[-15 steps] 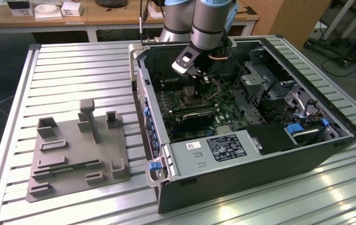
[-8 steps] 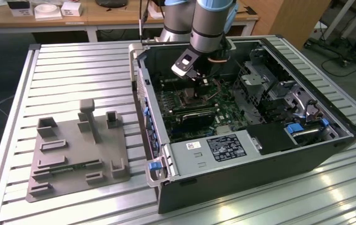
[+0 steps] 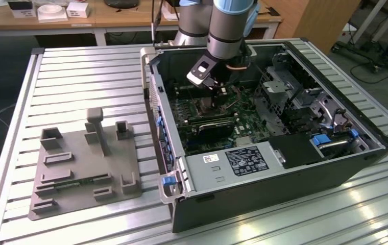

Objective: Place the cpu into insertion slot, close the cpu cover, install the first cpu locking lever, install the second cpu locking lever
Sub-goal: 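Place the cpu into insertion slot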

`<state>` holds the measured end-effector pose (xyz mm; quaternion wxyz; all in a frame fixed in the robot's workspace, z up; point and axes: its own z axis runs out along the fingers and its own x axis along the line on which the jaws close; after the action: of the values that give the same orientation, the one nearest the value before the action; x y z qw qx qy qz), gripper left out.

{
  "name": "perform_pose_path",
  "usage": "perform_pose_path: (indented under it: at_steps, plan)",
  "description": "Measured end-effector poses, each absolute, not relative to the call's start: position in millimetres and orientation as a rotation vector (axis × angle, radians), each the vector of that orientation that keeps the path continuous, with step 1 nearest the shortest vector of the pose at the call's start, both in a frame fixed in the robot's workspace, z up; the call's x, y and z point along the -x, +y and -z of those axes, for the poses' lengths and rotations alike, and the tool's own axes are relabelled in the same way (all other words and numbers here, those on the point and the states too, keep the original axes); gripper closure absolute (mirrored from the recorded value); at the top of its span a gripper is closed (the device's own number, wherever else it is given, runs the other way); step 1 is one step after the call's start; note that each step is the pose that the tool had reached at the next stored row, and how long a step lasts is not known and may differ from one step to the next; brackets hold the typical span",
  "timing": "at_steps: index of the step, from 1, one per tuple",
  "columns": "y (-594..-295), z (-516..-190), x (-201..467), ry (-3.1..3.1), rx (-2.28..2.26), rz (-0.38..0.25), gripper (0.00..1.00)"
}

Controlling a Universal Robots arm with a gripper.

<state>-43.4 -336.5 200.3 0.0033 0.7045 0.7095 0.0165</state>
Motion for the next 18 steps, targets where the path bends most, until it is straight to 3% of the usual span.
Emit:
perform_pose_path:
  at_steps: [18]
  plan:
    - [-337.9, -196.9, 43.6, 2.232, -2.202, -0.052, 0.45]
